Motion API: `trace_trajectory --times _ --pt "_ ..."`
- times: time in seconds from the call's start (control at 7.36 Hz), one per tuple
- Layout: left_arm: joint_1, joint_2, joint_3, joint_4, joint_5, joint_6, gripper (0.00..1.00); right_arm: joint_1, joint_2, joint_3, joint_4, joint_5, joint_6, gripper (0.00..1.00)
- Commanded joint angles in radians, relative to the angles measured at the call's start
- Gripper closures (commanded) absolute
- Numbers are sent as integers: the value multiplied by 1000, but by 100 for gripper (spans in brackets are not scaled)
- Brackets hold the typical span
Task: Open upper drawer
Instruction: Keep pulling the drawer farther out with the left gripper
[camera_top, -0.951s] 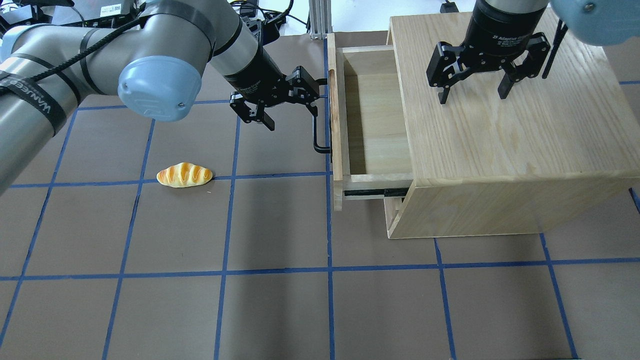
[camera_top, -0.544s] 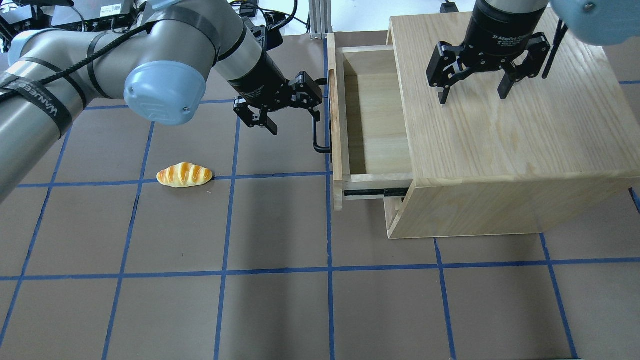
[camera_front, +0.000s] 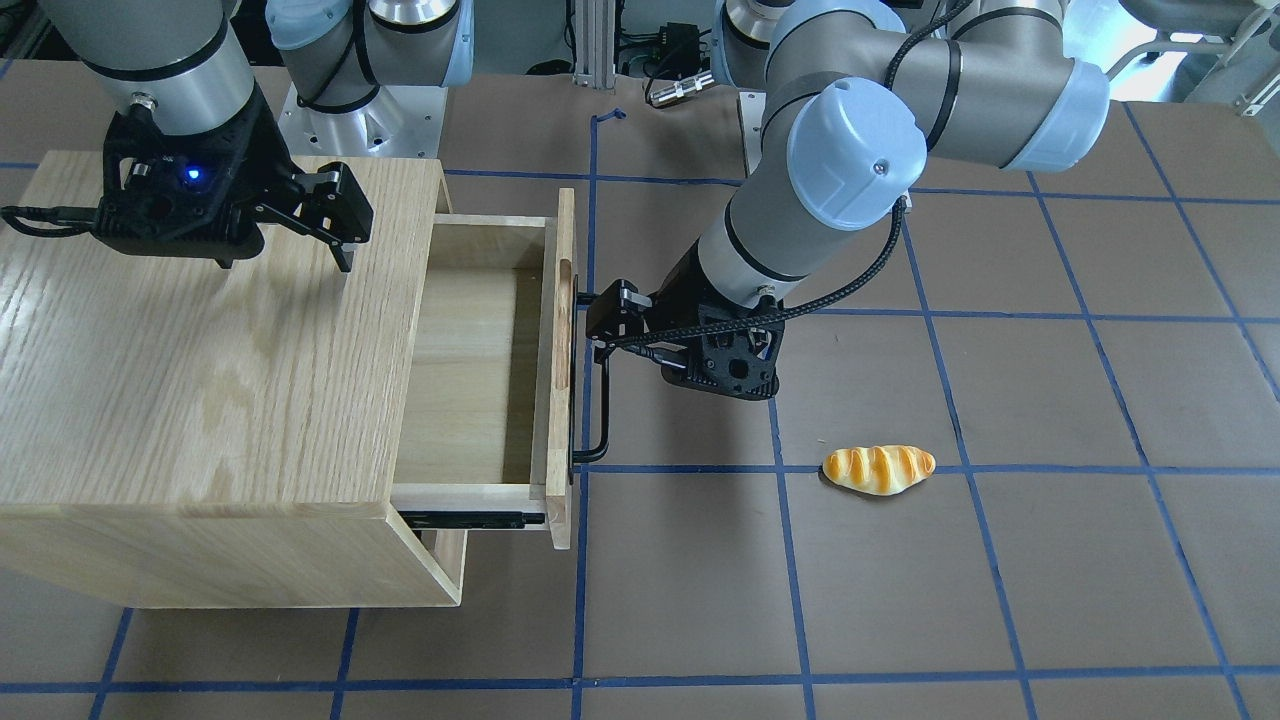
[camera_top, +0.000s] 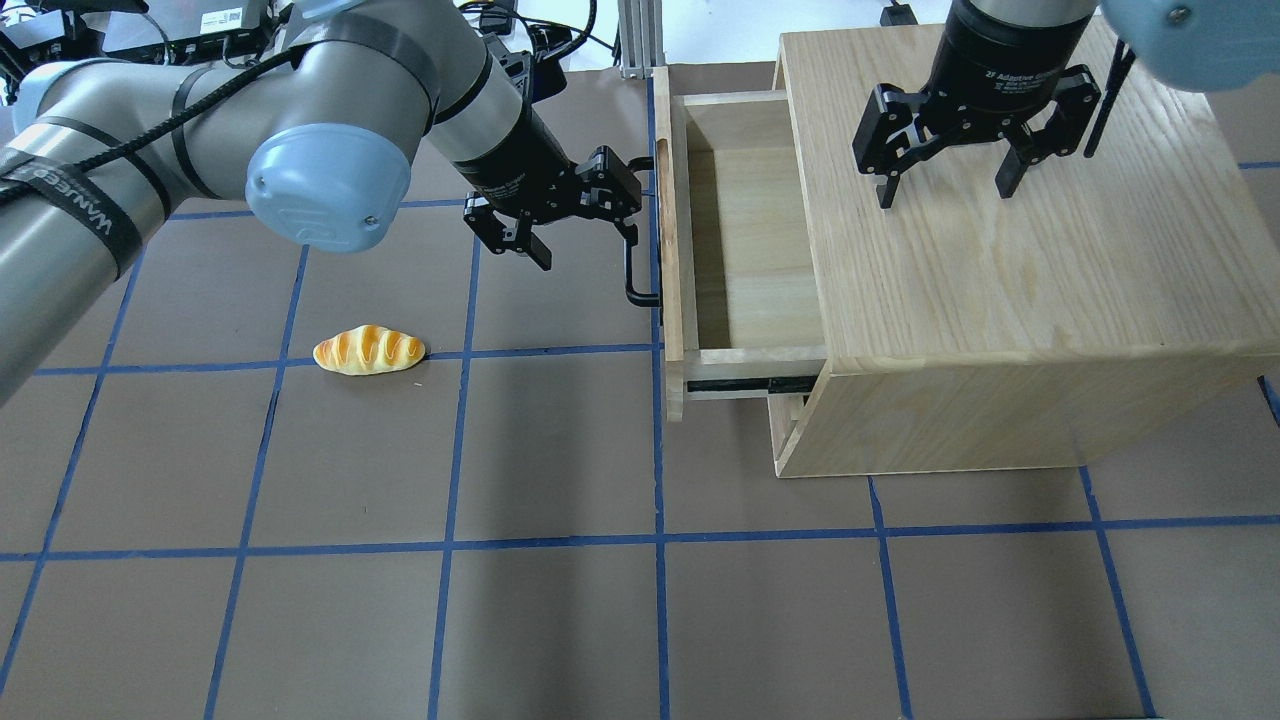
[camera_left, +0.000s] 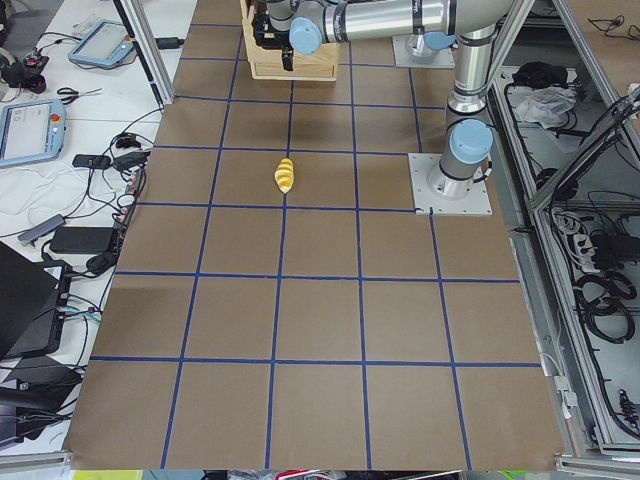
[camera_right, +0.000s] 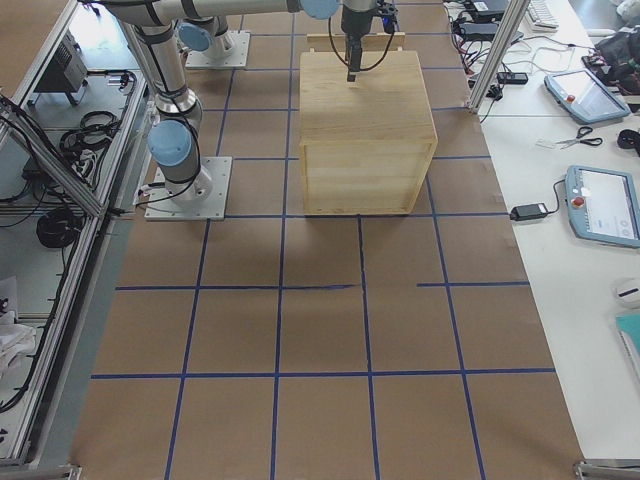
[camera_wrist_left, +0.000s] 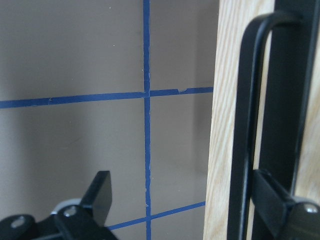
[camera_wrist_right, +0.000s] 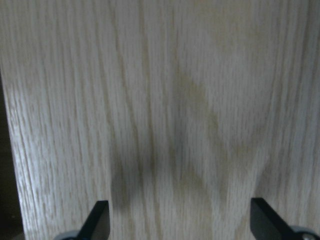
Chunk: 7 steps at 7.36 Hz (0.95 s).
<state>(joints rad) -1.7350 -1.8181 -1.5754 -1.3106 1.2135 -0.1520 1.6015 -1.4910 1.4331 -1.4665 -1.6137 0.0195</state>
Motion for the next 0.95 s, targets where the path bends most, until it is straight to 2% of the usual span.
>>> trace_trajectory --times 0.0,0.82 --pt "0 3 5 1 -8 -11 0 -2 0 1 0 0 0 0" --pt "9 11 -5 -12 -2 70 0 0 0 0 0 0 0 0"
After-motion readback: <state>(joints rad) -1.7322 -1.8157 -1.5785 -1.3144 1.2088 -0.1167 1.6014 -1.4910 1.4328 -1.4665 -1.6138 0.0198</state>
